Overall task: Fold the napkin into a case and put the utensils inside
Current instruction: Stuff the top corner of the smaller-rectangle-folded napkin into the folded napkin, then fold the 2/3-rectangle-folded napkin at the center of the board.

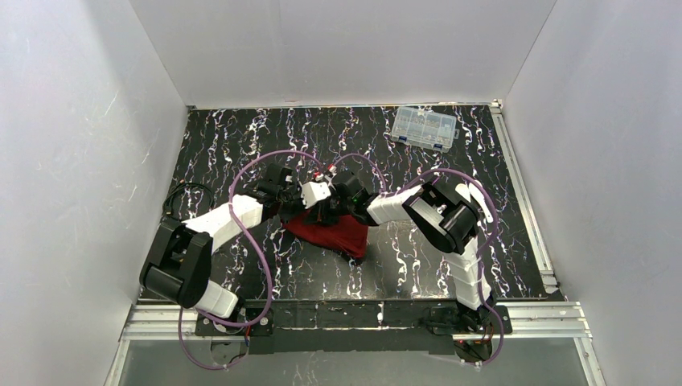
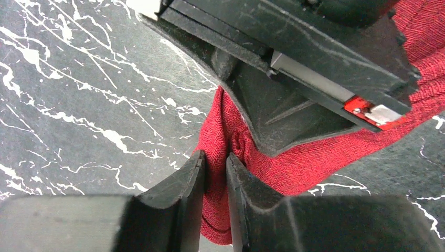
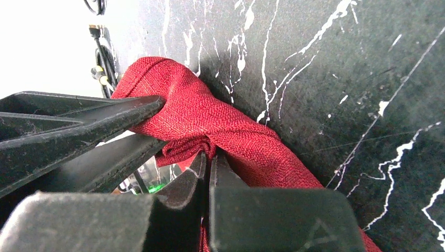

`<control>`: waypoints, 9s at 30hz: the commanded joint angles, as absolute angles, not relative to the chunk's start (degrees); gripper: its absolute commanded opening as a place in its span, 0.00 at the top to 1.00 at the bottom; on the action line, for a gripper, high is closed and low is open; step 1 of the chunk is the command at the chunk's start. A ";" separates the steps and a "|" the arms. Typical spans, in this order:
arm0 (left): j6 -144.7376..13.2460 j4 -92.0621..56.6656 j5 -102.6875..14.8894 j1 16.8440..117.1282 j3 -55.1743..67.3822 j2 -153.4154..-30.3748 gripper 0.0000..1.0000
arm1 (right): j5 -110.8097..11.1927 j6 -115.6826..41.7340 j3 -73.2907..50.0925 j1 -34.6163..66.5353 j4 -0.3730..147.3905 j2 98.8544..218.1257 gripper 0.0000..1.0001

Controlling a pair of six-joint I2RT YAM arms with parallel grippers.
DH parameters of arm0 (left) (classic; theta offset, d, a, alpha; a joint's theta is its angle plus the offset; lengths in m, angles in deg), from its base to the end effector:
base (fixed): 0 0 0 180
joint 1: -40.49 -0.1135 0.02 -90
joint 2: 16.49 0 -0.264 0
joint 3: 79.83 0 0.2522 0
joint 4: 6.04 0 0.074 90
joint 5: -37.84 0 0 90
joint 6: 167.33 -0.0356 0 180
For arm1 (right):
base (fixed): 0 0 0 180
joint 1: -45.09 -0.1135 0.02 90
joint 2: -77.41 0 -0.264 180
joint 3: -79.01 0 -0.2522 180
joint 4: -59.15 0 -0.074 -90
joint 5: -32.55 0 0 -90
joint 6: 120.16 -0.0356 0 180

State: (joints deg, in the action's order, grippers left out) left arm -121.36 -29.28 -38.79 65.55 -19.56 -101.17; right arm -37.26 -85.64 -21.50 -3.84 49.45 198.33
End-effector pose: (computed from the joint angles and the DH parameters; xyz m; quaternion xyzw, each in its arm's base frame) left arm 0.2668 -0.1338 0.1919 0.5598 0.7390 -0.0479 0.3717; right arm 0.2772 0.3369 0.1166 -0.0361 0.8634 0.4726 0.1728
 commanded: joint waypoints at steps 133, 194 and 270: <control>-127.41 -19.45 -45.01 68.71 -28.31 -94.40 1.00 | -32.08 -87.86 -22.57 -4.19 49.03 200.99 0.99; -130.80 -20.07 -42.68 68.88 -31.47 -92.21 1.00 | -25.07 -89.86 -17.57 -1.12 45.63 200.03 0.99; -155.30 -18.68 -35.46 69.23 -42.41 -93.86 1.00 | -37.98 -34.90 -31.64 11.42 75.25 161.21 0.02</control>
State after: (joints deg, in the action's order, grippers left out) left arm -155.91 -9.56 -39.65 68.78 -40.92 -93.11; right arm -28.37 -59.66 -23.29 15.33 72.03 173.98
